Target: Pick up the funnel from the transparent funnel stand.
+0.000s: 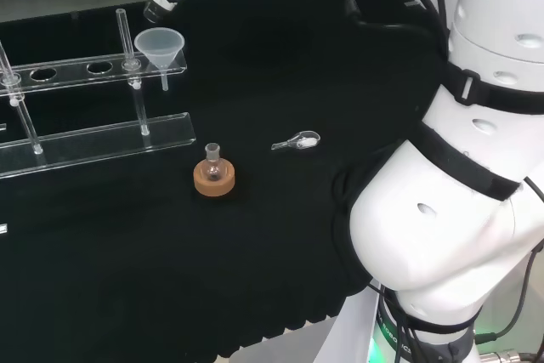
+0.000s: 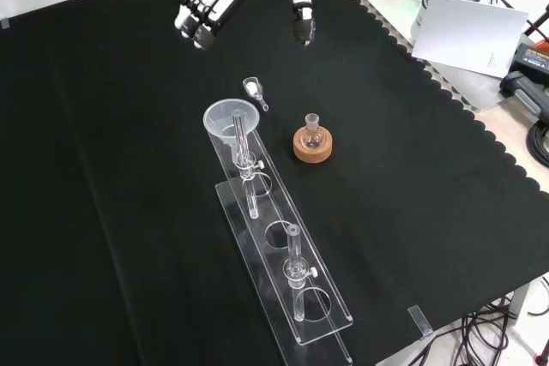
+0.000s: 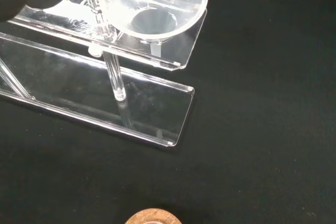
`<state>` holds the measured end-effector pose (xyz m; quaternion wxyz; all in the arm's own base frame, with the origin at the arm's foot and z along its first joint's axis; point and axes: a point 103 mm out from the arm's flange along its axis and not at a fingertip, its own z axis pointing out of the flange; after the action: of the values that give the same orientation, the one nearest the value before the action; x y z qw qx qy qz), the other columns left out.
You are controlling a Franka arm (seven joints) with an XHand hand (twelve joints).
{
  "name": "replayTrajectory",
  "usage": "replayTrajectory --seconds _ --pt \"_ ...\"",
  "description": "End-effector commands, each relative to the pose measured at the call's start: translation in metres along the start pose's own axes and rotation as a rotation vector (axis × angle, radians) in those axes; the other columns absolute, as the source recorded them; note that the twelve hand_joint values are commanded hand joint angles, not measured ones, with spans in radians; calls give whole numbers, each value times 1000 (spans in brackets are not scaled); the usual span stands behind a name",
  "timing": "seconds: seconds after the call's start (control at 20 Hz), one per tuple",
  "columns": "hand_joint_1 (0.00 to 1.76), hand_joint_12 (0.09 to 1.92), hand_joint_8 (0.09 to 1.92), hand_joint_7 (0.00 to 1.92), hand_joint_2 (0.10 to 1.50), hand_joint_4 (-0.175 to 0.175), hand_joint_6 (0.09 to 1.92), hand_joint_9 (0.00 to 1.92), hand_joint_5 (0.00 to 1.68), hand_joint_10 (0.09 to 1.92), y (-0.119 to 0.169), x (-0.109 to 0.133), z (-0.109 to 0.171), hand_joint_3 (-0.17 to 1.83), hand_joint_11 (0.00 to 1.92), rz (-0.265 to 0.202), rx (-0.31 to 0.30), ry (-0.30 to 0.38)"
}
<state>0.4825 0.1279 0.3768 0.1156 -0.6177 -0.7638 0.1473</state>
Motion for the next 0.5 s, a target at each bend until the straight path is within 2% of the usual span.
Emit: replayTrajectory --seconds 0.05,0.25,0.5 --pt "636 626 87 0 586 26 87 0 0 87 14 -3 9 0 0 9 -40 -15" --pt "669 806 87 0 592 12 87 0 0 87 32 3 12 2 0 5 -29 -4" --pt "666 844 87 0 592 9 87 0 0 87 56 8 20 2 0 9 12 12"
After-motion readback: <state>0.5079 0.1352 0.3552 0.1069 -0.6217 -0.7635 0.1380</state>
